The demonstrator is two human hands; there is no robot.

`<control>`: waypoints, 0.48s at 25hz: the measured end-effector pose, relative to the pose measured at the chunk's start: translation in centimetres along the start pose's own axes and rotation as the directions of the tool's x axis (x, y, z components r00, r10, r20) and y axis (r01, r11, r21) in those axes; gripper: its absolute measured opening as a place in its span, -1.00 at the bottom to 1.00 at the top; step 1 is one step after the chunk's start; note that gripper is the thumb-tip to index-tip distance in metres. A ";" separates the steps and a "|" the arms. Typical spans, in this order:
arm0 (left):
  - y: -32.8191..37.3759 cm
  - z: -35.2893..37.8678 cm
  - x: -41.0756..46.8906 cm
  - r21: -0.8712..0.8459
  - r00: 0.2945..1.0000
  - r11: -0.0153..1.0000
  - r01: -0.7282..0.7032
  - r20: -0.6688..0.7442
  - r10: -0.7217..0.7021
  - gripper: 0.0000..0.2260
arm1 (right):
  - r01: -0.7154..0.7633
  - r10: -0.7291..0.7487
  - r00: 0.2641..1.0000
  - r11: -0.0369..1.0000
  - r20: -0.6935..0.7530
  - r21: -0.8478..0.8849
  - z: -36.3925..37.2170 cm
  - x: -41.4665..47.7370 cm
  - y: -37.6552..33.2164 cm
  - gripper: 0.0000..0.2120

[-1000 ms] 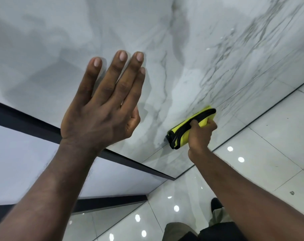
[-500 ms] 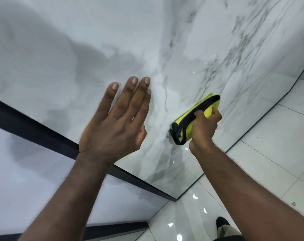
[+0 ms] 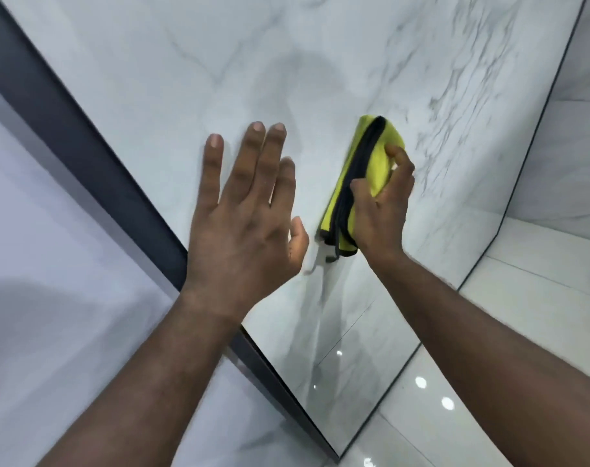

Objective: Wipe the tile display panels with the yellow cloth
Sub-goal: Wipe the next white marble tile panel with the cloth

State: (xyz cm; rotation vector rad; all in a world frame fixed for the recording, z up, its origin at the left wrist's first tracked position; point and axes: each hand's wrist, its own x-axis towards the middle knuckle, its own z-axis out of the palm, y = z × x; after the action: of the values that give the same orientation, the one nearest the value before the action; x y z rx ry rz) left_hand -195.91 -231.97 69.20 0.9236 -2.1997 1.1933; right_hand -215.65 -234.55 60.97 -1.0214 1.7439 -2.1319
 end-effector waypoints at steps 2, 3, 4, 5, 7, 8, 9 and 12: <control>-0.4 0.3 -0.2 0.061 0.999 0.997 -0.046 0.021 0.045 -0.36 | -0.305 0.304 0.951 0.952 -0.065 -0.006 0.1 1.0 -1.6 -0.44; -0.3 0.5 -0.5 0.094 0.997 0.993 -0.074 0.034 0.071 -0.33 | -0.206 0.204 0.978 0.977 -0.039 -0.062 0.1 0.4 -2.6 -0.42; -0.2 0.7 -0.7 0.116 0.995 0.989 -0.091 0.042 0.086 -0.32 | 0.005 -0.003 1.000 0.994 0.017 -0.113 0.0 -0.6 -3.1 -0.40; -0.1 0.8 -0.8 0.122 0.995 0.988 -0.091 0.041 0.086 -0.31 | 0.201 -0.190 0.978 0.970 0.091 -0.138 0.0 -1.5 -3.2 -0.38; 0.0 0.9 -0.8 0.114 0.996 0.989 -0.089 0.040 0.085 -0.30 | 0.233 -0.221 0.971 0.960 0.092 -0.158 -0.2 0.0 -3.0 -0.36; 0.1 0.8 -0.8 0.117 0.995 0.988 -0.098 0.047 0.093 -0.29 | 0.045 -0.043 0.999 0.993 0.019 -0.106 -0.3 1.1 -3.4 -0.35; 0.1 0.8 -0.8 0.122 0.994 0.987 -0.104 0.051 0.098 -0.29 | -0.140 0.137 0.990 0.987 -0.034 -0.083 -0.1 2.0 -3.8 -0.36; 0.2 1.0 -0.7 0.123 0.996 0.989 -0.083 0.046 0.078 -0.30 | 0.214 -0.209 0.976 0.971 0.057 -0.106 0.2 0.6 -5.5 -0.37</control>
State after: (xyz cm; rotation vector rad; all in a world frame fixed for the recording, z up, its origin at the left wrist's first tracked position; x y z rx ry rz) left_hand -195.63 -232.54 68.09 0.9236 -2.2353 1.3742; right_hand -214.52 -233.52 66.34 -1.3298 1.8242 -2.1325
